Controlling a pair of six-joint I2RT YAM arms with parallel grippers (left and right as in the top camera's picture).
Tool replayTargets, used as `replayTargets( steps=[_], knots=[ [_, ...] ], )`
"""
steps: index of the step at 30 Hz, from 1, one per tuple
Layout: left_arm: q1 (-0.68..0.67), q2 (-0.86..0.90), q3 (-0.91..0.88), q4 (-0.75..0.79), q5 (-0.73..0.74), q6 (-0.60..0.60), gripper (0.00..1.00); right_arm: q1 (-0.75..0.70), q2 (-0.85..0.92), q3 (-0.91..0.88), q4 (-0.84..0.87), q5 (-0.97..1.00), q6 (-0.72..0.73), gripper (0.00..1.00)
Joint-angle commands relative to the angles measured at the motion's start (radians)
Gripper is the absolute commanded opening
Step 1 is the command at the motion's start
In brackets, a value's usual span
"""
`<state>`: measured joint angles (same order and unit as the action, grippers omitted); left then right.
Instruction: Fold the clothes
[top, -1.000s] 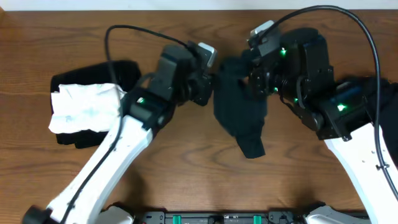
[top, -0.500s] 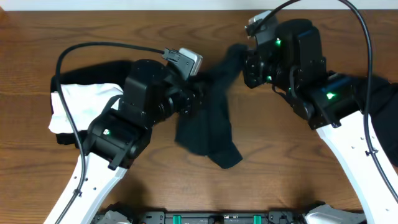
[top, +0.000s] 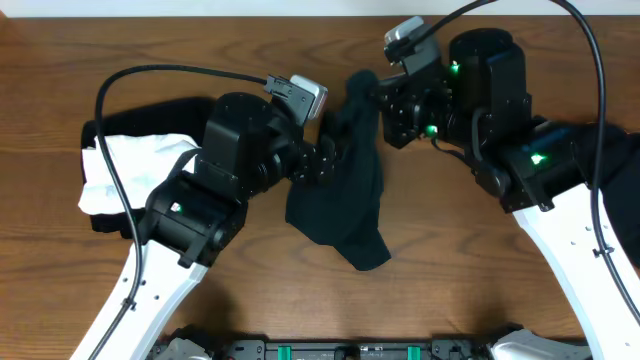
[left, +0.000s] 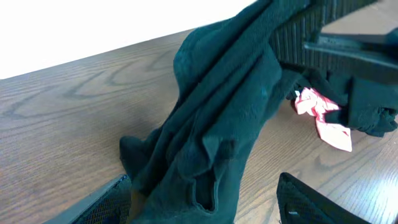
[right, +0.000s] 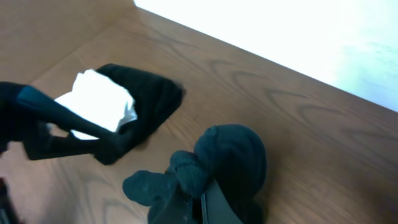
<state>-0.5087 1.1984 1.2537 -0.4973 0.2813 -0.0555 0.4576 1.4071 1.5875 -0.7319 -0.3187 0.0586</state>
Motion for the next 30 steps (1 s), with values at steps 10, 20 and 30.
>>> replayTargets(
  steps=[10,20,30],
  knots=[
    [-0.003,0.096,0.005,0.051,-0.002,-0.009,0.3,0.041,-0.021,0.003,-0.005,-0.043,-0.023,0.01],
    [-0.004,0.063,0.005,0.061,-0.002,-0.01,0.06,0.04,-0.014,0.002,-0.074,0.2,-0.022,0.02],
    [-0.004,-0.071,0.016,0.061,-0.002,-0.032,0.06,0.019,0.07,-0.002,-0.141,0.33,-0.007,0.36]
  ],
)
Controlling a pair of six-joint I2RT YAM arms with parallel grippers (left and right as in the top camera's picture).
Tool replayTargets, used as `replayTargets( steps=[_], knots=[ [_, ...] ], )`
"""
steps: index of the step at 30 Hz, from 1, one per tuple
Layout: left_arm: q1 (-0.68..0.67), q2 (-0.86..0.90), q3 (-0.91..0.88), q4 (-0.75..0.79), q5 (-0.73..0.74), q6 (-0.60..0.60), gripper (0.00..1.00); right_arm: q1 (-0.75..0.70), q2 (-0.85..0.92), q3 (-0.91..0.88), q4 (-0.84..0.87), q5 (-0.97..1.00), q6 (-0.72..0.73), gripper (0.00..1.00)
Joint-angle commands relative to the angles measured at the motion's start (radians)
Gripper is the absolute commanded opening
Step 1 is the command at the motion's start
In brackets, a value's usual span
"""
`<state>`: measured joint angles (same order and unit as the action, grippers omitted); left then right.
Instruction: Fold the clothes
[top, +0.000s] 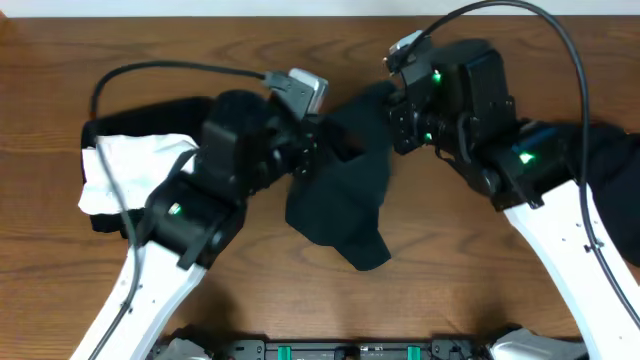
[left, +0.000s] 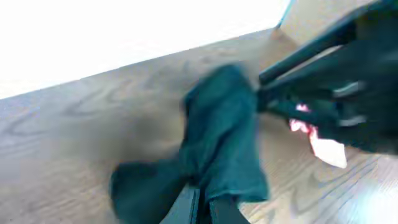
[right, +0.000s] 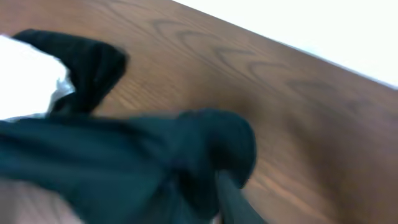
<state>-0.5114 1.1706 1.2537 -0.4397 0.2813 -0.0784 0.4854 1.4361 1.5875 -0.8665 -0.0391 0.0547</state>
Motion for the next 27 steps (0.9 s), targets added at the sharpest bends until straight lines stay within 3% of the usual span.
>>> replayTargets(
  steps=[1,5,11,15,19,24,27],
  knots=[
    [-0.002,-0.056,0.016,0.002,-0.002,-0.01,0.06,-0.009,0.048,-0.002,-0.008,0.05,-0.003,0.41],
    [-0.002,-0.089,0.016,-0.011,-0.002,-0.013,0.06,-0.01,0.083,-0.002,-0.01,0.05,0.007,0.65],
    [-0.002,-0.101,0.041,-0.007,-0.011,-0.012,0.06,-0.015,0.101,-0.007,-0.05,0.05,0.041,0.75],
    [-0.002,-0.101,0.076,0.012,-0.061,-0.012,0.06,-0.04,0.103,-0.042,-0.072,0.043,0.095,0.76],
    [-0.002,-0.099,0.116,0.019,-0.177,-0.011,0.06,-0.07,0.103,-0.099,-0.071,-0.098,0.093,0.7],
    [-0.002,-0.095,0.137,0.09,-0.304,-0.011,0.06,-0.064,0.103,-0.172,-0.056,-0.328,-0.067,0.64],
    [-0.002,-0.087,0.137,0.133,-0.401,-0.011,0.06,-0.042,0.103,-0.195,-0.058,-0.356,-0.122,0.63]
  ],
)
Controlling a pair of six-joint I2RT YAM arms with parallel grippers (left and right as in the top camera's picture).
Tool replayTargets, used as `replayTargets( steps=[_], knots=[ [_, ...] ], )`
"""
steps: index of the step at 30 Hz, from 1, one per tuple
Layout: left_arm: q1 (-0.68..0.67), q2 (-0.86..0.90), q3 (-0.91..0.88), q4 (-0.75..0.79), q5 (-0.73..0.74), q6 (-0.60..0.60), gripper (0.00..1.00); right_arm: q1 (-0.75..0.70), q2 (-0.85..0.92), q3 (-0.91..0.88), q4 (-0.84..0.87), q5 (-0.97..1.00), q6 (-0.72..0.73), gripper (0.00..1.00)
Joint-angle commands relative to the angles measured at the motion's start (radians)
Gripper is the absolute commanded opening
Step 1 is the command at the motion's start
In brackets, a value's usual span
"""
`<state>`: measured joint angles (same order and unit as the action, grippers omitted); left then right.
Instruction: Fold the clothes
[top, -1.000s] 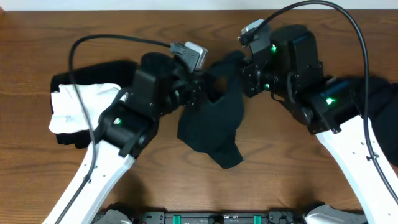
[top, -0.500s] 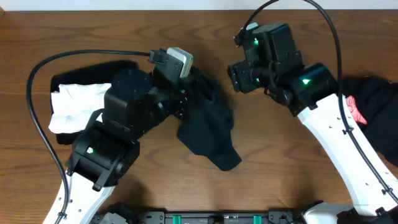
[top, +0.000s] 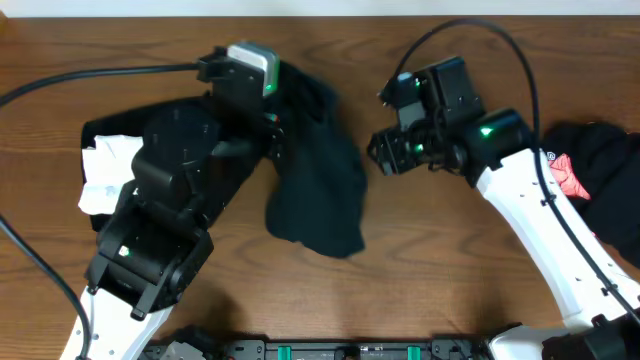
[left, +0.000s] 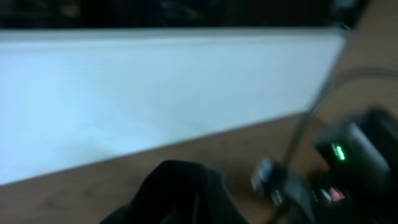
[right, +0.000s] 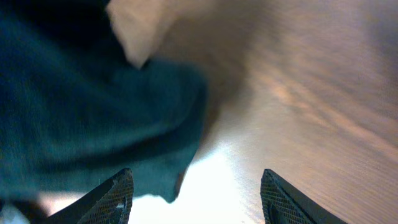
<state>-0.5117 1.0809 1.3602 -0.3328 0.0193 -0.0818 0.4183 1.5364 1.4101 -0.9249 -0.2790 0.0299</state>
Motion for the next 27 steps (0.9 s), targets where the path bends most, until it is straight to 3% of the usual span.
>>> replayTargets(
  steps=[1,10,19,27],
  knots=[
    [-0.001,0.006,0.03,0.041,-0.168,-0.005,0.06,0.035,0.002,-0.019,0.0,-0.116,-0.108,0.63],
    [-0.001,0.027,0.032,0.141,-0.246,0.003,0.06,0.159,0.002,-0.021,0.054,-0.141,-0.153,0.67],
    [-0.001,0.032,0.08,0.14,-0.249,0.003,0.06,0.247,0.002,-0.136,0.303,0.018,0.136,0.71],
    [-0.001,0.054,0.119,0.207,-0.325,0.037,0.06,0.295,0.002,-0.235,0.452,-0.095,0.143,0.69]
  ],
)
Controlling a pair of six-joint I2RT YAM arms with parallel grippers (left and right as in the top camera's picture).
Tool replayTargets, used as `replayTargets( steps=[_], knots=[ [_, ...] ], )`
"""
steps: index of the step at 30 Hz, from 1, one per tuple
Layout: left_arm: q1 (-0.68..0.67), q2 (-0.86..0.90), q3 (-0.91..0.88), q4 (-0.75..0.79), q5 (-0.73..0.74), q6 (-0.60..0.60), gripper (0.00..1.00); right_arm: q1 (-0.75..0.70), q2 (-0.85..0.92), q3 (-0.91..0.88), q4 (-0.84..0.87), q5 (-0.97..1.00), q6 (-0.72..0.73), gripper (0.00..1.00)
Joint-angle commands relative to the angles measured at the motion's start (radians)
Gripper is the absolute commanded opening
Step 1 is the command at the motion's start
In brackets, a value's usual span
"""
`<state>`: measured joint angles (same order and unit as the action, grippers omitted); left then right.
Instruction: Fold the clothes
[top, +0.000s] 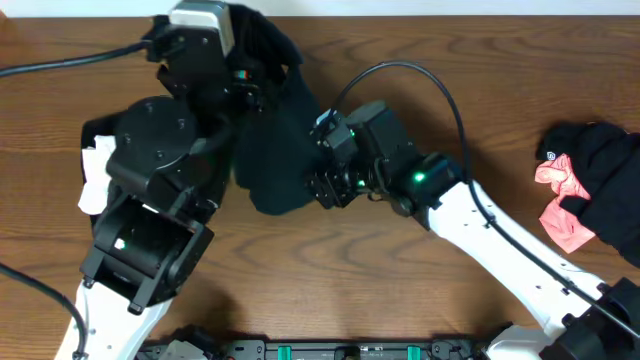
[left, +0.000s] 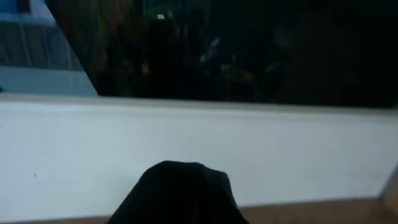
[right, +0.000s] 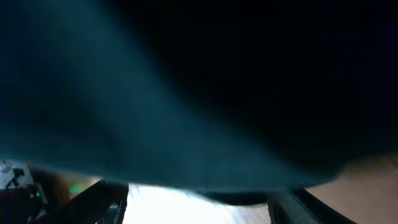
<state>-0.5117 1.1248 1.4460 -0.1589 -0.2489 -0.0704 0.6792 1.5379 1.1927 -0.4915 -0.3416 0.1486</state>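
A dark teal garment (top: 275, 140) hangs from my left gripper (top: 258, 45), which is shut on its top, raised near the table's back edge. In the left wrist view only a dark lump of that cloth (left: 180, 196) shows, hiding the fingers. My right gripper (top: 318, 188) is at the garment's lower right edge. In the right wrist view it (right: 199, 205) stands open, with the teal cloth (right: 186, 93) filling the frame just above its fingers (right: 106, 202).
A stack of white and black clothes (top: 92, 170) lies at the left, partly under my left arm. A pile of black and pink clothes (top: 580, 175) lies at the right edge. Bare brown table (top: 420, 290) runs along the front.
My left gripper has moved left and towards the back edge with the garment. My right gripper, open and apart from the cloth before, is now further left at its lower edge.
First my right gripper was shut on the garment's top while the left stood open beside it. Then both were shut on it. Then the right had let go and stood open to the right, the left holding the cloth. Now the right is under the hanging cloth.
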Motion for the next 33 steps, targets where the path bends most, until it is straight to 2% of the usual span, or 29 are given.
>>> replayTargets(
  steps=[1,6,11,15,19,24,27,30,33],
  knots=[
    [-0.001,0.011,0.033,0.043,-0.06,0.026,0.06,0.042,0.0,-0.018,0.021,-0.033,0.013,0.69],
    [-0.001,0.026,0.034,0.105,-0.084,0.037,0.06,0.101,0.0,-0.018,0.031,-0.027,-0.035,0.7],
    [-0.005,0.021,0.034,0.079,-0.1,0.037,0.06,0.136,0.0,-0.018,0.028,0.141,-0.013,0.69],
    [-0.007,0.011,0.034,0.003,-0.112,0.037,0.06,0.097,0.0,-0.018,0.029,0.2,-0.003,0.68],
    [-0.007,0.008,0.034,-0.042,-0.112,0.037,0.06,0.031,0.0,-0.018,0.029,0.168,-0.003,0.58],
    [-0.03,0.002,0.034,-0.066,-0.112,0.037,0.06,-0.05,0.0,-0.018,0.024,0.168,0.018,0.59],
    [-0.063,-0.001,0.042,-0.072,-0.112,0.037,0.06,-0.103,0.0,-0.018,0.028,0.089,0.018,0.6],
    [-0.098,-0.003,0.065,-0.074,-0.112,0.039,0.06,-0.145,-0.001,-0.018,0.031,-0.109,-0.117,0.66],
    [-0.124,-0.003,0.095,-0.087,-0.112,0.041,0.06,-0.176,-0.001,-0.018,0.028,-0.154,-0.175,0.71]
  ],
)
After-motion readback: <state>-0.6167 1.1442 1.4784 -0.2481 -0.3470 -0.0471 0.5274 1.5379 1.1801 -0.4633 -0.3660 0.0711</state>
